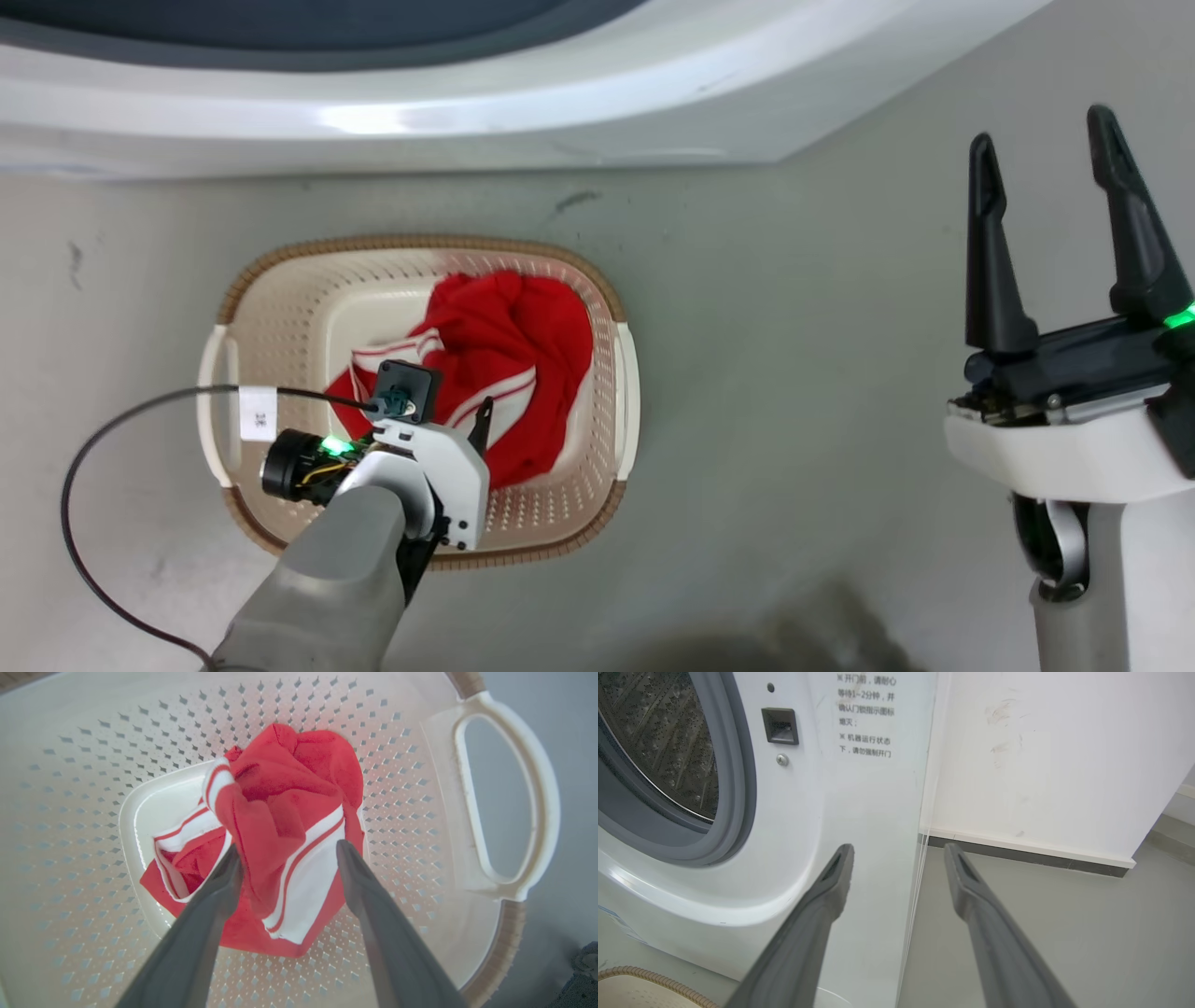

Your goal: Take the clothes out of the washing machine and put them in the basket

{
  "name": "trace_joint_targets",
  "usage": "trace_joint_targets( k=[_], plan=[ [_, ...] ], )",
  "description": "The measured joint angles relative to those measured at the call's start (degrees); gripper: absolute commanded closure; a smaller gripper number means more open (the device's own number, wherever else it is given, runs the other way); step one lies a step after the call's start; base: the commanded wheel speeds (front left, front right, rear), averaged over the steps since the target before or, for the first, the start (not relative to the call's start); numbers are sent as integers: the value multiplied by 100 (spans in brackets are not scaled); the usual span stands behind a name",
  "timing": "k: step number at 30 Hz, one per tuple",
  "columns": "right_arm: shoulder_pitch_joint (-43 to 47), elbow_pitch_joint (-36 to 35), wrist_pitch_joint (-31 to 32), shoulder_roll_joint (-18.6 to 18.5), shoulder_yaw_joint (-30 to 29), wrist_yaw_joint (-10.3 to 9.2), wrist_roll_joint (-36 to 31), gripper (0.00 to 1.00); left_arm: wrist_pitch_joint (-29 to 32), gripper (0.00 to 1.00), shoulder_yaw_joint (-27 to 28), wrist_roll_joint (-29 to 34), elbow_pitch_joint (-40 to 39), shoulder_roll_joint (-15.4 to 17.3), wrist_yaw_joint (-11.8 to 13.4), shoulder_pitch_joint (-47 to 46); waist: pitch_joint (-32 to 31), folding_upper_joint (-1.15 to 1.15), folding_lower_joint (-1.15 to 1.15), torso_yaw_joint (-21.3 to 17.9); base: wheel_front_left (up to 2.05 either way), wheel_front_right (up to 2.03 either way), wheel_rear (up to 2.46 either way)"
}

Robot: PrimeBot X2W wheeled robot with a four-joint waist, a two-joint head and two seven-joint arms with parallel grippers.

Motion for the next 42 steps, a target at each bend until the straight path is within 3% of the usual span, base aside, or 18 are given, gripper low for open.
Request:
trace_joint_targets(
  k=[9,19,32,42],
  plan=[
    [319,99,0,0,89,0,-49,0,-16,0,825,381,-1718,307,523,951,-843,0,0,119,0,0,0],
    [738,248,0,0,92,-1,-58,0,-16,0,2047,1310,-3465,200,898,2136,-1696,0,-1,316,0,0,0],
    [1315,376,0,1,87,0,-40,0,-16,0,3444,2380,-5366,-155,1029,3407,-2681,0,-2,509,0,0,0],
    [1644,367,0,1,68,0,112,0,-16,0,3938,3037,-6503,-343,1166,4121,-3236,0,-1,543,0,0,0]
  ],
)
